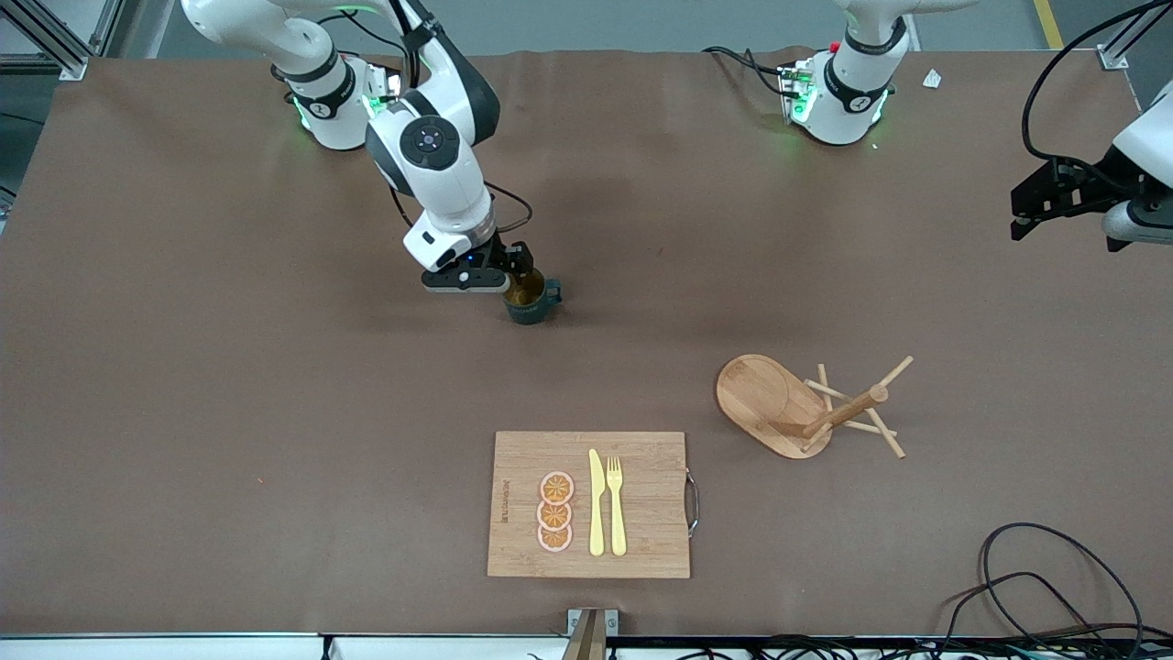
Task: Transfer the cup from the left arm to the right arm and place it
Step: 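Reach the right gripper to the mug while the left gripper withdraws, then close the right gripper on the teal mug's rim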
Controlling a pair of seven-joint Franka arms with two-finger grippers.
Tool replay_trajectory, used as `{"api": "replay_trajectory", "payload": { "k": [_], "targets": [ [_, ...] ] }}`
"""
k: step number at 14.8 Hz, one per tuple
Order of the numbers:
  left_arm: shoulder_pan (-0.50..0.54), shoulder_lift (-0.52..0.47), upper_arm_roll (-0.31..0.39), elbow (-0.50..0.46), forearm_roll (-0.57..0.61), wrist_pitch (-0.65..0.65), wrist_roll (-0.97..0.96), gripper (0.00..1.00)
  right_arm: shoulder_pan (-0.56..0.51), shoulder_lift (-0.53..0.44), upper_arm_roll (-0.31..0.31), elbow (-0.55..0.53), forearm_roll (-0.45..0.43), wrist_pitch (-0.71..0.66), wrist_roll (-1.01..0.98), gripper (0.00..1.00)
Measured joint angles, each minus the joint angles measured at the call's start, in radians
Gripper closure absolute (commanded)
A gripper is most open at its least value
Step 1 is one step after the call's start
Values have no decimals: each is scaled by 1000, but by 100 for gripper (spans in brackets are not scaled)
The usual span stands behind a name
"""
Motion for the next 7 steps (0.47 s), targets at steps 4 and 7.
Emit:
{"api": "replay_trajectory", "payload": {
  "k": [4, 7],
  "targets": [
    [-1, 6, 3, -4, -1, 0, -37, 0, -4, 7, -11, -29, 0, 61, 0, 0],
    [2, 23, 8, -4, -3, 7, -37, 0, -1, 40, -11, -48, 0, 111, 0, 0]
  ]
}}
